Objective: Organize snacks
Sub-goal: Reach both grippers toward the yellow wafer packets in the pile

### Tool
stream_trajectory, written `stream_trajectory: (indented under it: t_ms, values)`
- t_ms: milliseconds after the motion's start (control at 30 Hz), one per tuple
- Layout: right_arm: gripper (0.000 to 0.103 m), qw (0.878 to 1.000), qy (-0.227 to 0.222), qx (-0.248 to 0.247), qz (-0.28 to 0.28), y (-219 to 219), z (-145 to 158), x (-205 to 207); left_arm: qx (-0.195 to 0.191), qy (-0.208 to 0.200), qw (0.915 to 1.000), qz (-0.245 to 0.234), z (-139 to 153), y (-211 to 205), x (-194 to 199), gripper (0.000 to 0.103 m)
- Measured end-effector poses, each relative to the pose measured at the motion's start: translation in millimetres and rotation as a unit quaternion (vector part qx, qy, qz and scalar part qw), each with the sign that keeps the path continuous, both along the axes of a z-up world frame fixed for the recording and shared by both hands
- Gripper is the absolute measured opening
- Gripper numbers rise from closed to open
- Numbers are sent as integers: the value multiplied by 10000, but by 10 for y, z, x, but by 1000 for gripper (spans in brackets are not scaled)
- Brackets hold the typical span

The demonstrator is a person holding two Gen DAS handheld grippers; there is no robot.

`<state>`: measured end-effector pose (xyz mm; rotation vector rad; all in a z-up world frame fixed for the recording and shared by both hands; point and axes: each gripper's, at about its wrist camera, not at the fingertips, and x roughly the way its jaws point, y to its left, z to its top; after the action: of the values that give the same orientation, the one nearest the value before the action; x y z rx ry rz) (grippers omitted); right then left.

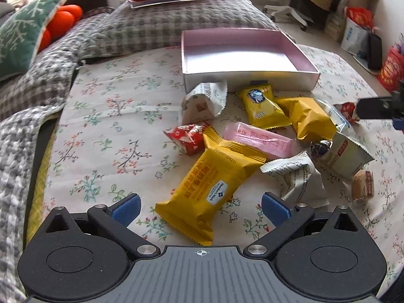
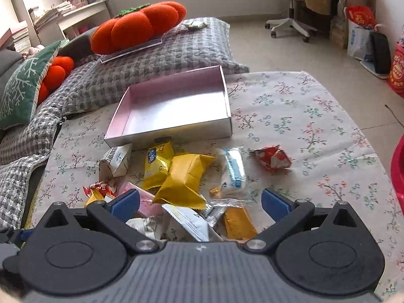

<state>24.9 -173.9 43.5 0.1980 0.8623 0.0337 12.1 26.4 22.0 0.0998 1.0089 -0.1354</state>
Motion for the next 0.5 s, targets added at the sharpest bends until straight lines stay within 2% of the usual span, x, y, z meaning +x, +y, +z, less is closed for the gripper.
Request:
stream_trajectory:
  t_ms: [200, 367, 500]
  values:
    - [102, 9999, 133, 60, 33, 70, -75, 296, -31, 150, 9998, -122, -120, 54, 91, 97]
    - [94, 9992, 344, -163, 87, 143, -140, 523, -113, 244, 9994, -215, -179, 82, 152, 93]
    - [92, 9966, 765, -284, 130, 194, -266, 633, -54, 269, 9990, -354, -212, 36, 206, 90]
